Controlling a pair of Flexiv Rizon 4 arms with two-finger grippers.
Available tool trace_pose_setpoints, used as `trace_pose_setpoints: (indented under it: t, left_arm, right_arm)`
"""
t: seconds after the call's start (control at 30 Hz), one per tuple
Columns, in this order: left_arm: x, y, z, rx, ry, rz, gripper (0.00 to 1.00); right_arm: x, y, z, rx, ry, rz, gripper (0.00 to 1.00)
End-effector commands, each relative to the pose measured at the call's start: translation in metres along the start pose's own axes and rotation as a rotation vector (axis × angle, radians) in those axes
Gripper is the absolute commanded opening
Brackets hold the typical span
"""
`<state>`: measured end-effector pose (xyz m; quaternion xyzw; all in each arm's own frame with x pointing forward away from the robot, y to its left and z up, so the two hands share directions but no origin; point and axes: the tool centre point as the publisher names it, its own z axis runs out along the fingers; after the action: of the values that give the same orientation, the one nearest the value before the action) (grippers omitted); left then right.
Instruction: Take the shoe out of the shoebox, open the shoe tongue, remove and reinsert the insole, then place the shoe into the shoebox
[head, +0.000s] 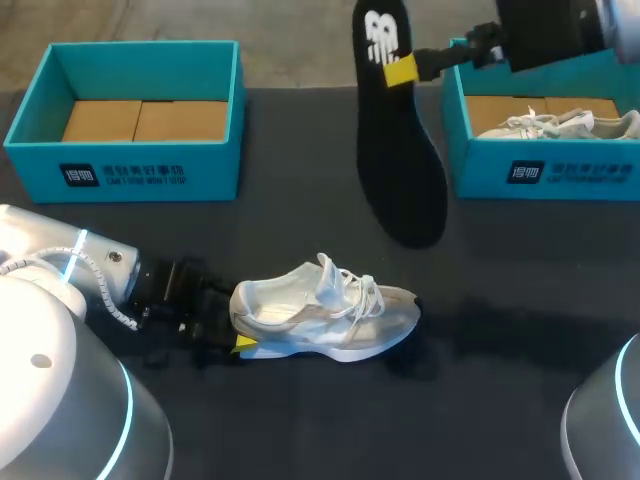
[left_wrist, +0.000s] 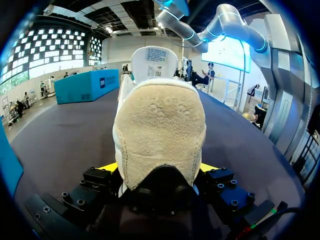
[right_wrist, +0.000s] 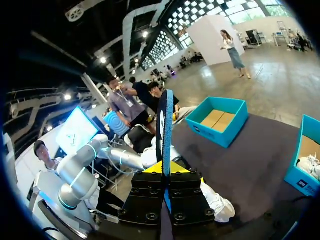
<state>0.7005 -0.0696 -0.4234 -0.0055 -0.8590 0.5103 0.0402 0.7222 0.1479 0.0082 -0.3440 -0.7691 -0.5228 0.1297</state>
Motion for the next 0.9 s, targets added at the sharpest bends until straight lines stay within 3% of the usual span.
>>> trace_pose_setpoints:
  t: [0.03, 0.1, 0.4, 0.9]
  left_arm:
    - [-0.001, 0.002, 0.003, -0.002, 0.0, 0.0, 0.0]
    - [-0.001, 0.002, 0.003, -0.002, 0.0, 0.0, 0.0]
    - [-0.001, 0.002, 0.003, -0.002, 0.0, 0.0, 0.0]
    - [-0.001, 0.002, 0.003, -0.002, 0.0, 0.0, 0.0]
  right_arm:
    - [0.004, -0.009, -0.025, -0.009, 0.02, 0.031, 0.0]
    - [0.008, -0.01, -0.032, -0.039, 0.075, 0.076, 0.0]
    - [0.028, -0.013, -0.054, -0.057, 0.043, 0.113, 0.0]
    - [0.053, -0.039, -0.05, -0.08, 0.069, 0.134, 0.0]
